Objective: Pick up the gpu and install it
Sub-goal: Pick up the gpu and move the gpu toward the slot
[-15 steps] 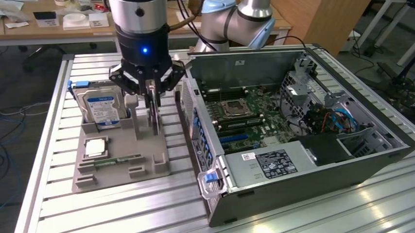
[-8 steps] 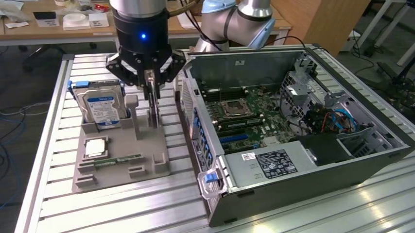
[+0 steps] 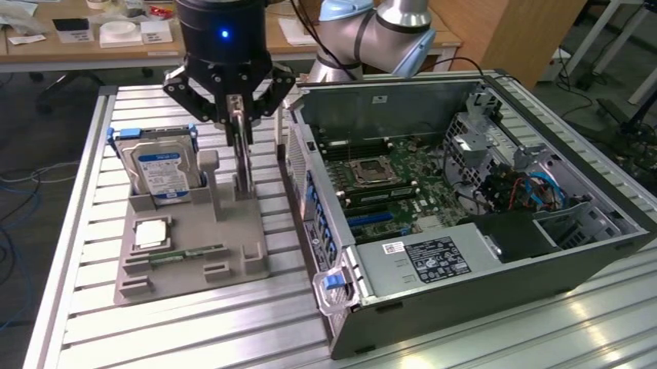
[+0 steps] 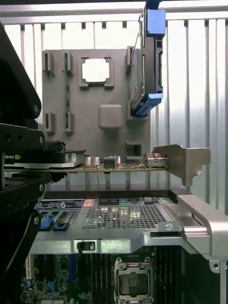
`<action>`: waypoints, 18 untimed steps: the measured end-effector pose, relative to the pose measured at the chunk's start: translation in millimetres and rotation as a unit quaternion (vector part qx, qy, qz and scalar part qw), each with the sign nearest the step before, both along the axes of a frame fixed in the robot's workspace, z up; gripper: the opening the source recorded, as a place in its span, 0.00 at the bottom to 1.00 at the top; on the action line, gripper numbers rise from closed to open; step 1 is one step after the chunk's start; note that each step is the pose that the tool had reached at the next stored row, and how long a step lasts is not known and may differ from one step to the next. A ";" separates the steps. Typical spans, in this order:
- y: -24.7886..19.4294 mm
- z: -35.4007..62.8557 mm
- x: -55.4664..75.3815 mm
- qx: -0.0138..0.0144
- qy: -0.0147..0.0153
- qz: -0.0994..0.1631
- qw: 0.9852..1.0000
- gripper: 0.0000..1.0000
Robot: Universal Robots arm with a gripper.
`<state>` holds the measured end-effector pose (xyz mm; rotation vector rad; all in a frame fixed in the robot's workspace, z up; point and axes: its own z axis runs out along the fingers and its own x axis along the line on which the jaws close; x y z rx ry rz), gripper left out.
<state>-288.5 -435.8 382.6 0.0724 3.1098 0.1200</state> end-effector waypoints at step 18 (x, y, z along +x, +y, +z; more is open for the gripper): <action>0.0 24.1 0.0 0.000 0.000 0.000 1.000 0.27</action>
